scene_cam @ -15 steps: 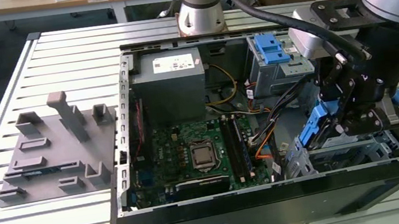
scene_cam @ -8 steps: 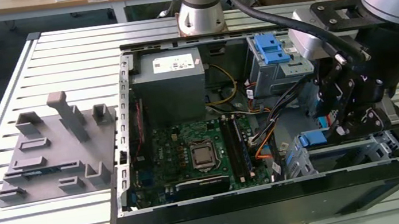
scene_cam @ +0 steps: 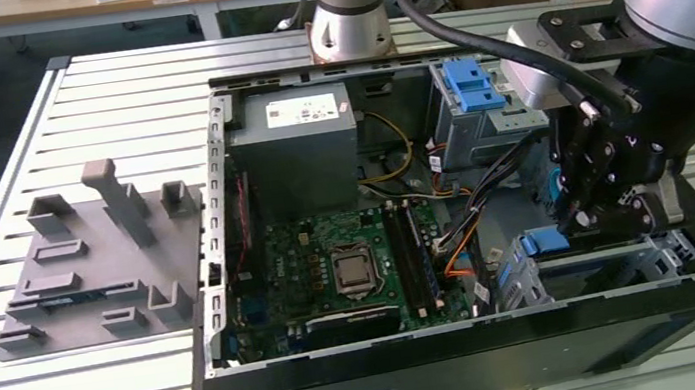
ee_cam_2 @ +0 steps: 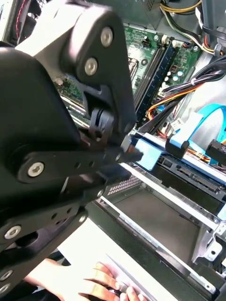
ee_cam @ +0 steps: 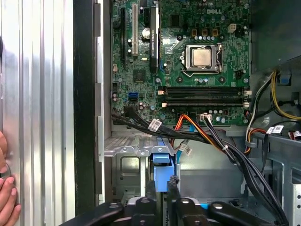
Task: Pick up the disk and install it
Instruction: 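Insert the disk into the insertion slot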
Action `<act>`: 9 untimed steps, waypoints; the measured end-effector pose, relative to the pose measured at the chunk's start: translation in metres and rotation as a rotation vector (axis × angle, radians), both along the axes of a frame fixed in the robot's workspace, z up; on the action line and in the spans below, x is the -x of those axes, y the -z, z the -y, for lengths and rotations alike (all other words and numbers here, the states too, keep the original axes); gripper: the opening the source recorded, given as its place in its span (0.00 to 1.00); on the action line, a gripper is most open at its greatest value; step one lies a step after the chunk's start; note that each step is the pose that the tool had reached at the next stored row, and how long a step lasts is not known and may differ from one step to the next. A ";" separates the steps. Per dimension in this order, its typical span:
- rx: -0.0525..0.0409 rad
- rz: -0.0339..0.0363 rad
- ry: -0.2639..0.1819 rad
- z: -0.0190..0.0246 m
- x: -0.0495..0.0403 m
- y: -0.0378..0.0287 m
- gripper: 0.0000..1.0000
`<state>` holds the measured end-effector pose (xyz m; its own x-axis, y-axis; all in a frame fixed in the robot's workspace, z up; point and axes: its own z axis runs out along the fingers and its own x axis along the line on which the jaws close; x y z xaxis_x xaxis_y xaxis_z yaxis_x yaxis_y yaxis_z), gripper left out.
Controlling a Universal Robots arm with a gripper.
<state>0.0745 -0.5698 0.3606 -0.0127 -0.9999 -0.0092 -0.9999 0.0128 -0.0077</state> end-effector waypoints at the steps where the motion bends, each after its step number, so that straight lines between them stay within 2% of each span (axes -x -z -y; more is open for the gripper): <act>1: 0.0000 0.0000 0.000 0.0000 0.0000 0.0000 0.24; 3: -0.0001 0.0000 0.000 0.0000 0.0000 0.0001 0.13; 9: -0.0001 0.0000 0.000 0.0000 0.0000 0.0002 0.11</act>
